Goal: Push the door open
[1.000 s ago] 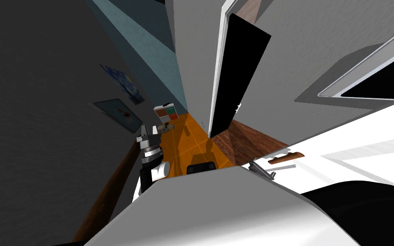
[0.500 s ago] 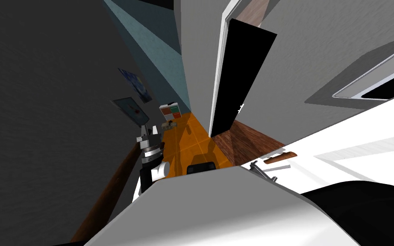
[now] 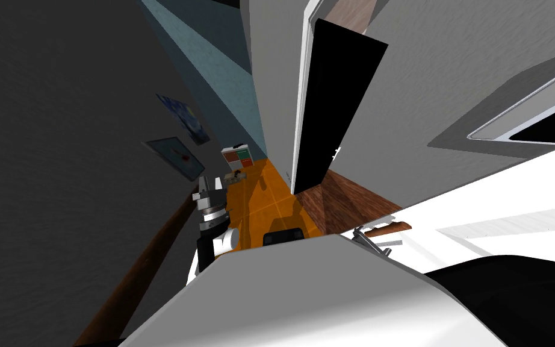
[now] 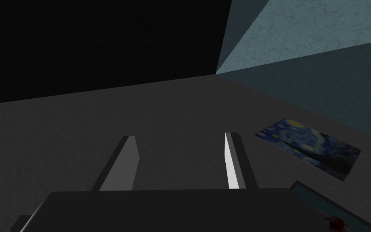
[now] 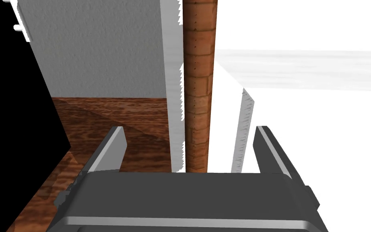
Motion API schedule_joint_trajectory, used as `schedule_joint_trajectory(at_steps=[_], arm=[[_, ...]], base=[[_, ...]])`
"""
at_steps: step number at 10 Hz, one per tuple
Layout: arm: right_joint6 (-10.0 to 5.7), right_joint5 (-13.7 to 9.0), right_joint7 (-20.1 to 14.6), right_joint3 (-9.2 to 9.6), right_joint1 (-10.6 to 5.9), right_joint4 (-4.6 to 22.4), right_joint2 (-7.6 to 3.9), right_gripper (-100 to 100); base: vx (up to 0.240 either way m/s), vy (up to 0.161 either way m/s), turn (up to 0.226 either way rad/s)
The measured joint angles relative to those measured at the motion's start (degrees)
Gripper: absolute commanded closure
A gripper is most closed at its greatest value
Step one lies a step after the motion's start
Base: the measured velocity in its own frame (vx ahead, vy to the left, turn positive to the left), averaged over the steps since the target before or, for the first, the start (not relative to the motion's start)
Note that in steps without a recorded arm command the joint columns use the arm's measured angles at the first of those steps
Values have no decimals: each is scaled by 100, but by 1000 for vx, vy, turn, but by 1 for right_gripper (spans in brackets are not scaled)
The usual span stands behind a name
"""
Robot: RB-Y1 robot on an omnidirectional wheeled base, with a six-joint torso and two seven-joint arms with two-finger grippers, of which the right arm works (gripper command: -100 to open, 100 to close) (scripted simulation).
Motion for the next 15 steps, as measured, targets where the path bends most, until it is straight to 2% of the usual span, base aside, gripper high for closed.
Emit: schedule_joint_trajectory(at_steps=[4,5,6,11,14,15], arm=[[22,-4,-75,-54,-96,142,-17,-100],[28,-6,-89,-66,-119,170,-9,-100],[29,-6,-92,-68,-121,173,-11,100],[49,-12,-93,-60,-116,181,-1,100],[53,-98,-109,-67,-111,233,10,100],[48,-147,-97,-93,-64,178,6,100]], base=[[34,-215,3],[12,-92,13],[-5,12,-17],[-2,18,1],[74,-144,-17],[133,-174,-42]])
